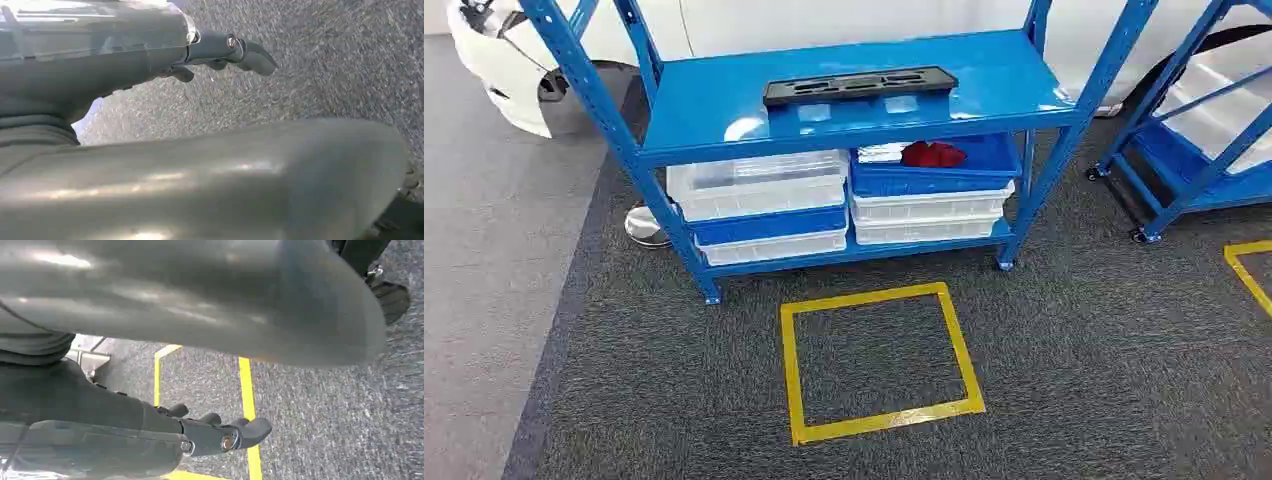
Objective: Take the parts from the cabinet and place them on the table.
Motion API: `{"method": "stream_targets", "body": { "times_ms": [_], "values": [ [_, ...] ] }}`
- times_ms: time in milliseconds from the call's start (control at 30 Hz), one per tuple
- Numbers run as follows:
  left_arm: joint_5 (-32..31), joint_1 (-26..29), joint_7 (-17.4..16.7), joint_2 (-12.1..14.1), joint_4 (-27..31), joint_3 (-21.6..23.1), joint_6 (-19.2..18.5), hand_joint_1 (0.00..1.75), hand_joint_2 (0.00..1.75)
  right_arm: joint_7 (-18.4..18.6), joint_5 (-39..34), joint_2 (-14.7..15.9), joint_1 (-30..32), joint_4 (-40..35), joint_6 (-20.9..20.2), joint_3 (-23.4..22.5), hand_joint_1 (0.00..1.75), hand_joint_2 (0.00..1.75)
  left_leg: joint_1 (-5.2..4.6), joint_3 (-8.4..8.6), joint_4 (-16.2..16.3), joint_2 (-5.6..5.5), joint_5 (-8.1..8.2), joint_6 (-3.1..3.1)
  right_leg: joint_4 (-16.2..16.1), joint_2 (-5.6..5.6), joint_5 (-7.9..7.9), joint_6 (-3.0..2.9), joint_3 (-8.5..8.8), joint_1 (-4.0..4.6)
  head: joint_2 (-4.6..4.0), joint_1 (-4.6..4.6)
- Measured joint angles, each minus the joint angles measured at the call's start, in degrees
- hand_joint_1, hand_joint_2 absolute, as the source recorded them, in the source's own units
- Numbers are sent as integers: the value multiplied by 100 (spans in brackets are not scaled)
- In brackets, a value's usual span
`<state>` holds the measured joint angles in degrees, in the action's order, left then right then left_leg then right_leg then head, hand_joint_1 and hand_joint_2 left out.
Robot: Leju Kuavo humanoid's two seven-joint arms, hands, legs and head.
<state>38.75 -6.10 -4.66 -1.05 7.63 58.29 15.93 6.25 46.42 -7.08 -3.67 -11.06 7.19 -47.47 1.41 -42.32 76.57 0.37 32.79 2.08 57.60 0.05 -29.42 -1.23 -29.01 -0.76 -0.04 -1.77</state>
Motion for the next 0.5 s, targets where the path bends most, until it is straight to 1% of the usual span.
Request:
{"method": "stream_targets", "body": {
  "times_ms": [33,67,100,133,167,200,233,267,300,333,367,400,433,467,500],
  "values": [
    [2,9,0,0,0,0,0,0,0,0,0,0,1,0,0,0,0,0,-9,38,-137,0,-169,-26,0,8,-31,2,39,10,0,0],
    [2,10,6,0,0,0,0,0,0,-9,0,0,3,-2,0,0,0,0,-24,178,-462,-1,-403,-63,0,17,-68,8,89,17,0,0],
    [2,11,11,0,0,0,0,0,0,-18,0,0,4,-2,0,0,0,0,-42,420,-1012,-2,-716,-120,0,24,-113,22,159,25,0,0],
    [2,12,26,4,0,0,0,0,0,-28,2,0,4,0,-2,0,0,0,-77,645,-1535,-3,-952,-186,-3,24,-168,34,224,26,0,0],
    [2,12,28,26,-2,0,0,0,0,-35,0,-22,10,7,-13,0,0,0,-128,728,-1624,2,-791,-229,-16,12,-208,71,234,48,0,2],
    [2,3,46,26,0,0,9,0,0,-44,2,-20,-5,4,-11,0,0,0,-137,802,-1764,9,-745,-232,-11,30,-231,122,224,28,0,0],
    [2,-3,57,24,0,0,15,0,0,-44,2,-20,-15,4,-13,0,0,0,-153,796,-1785,2,-740,-249,-60,12,-232,161,249,19,0,0],
    [7,6,57,24,0,0,17,0,0,-46,2,-20,-17,4,-13,2,0,0,-144,803,-1813,-2,-717,-289,-9,9,-174,212,279,25,0,0],
    [15,13,59,24,0,0,17,0,0,-46,2,-20,-20,4,-13,2,0,0,-130,882,-1847,-28,-705,-318,5,4,-168,233,317,25,0,0],
    [20,28,61,11,2,0,22,0,0,-44,4,-20,-23,4,-13,0,0,0,-107,995,-1924,-29,-692,-352,144,1,-188,255,292,3,0,2],
    [17,26,74,13,2,0,22,0,0,-46,7,-20,-19,4,-11,0,0,0,-108,1060,-1951,-25,-669,-388,436,2,-236,273,153,0,0,0],
    [17,14,77,17,2,0,26,0,0,-46,7,-20,-18,4,-11,0,0,0,-110,1087,-1952,-26,-640,-415,844,3,-372,305,-119,-2,0,2],
    [20,12,77,15,2,0,26,0,0,-46,7,-20,-18,4,-11,2,0,0,-119,1115,-1952,-27,-601,-424,1259,3,-559,317,-420,-4,0,2],
    [20,15,77,15,2,0,26,0,0,-48,9,-20,-16,4,-13,2,0,0,-127,1149,-1952,-28,-561,-427,1583,3,-727,324,-682,-4,0,0],
    [20,26,77,15,2,0,13,0,0,-48,9,-20,-8,4,-13,2,0,0,-131,1196,-1952,-34,-520,-425,1753,2,-784,335,-872,-4,0,0]
  ]
}}
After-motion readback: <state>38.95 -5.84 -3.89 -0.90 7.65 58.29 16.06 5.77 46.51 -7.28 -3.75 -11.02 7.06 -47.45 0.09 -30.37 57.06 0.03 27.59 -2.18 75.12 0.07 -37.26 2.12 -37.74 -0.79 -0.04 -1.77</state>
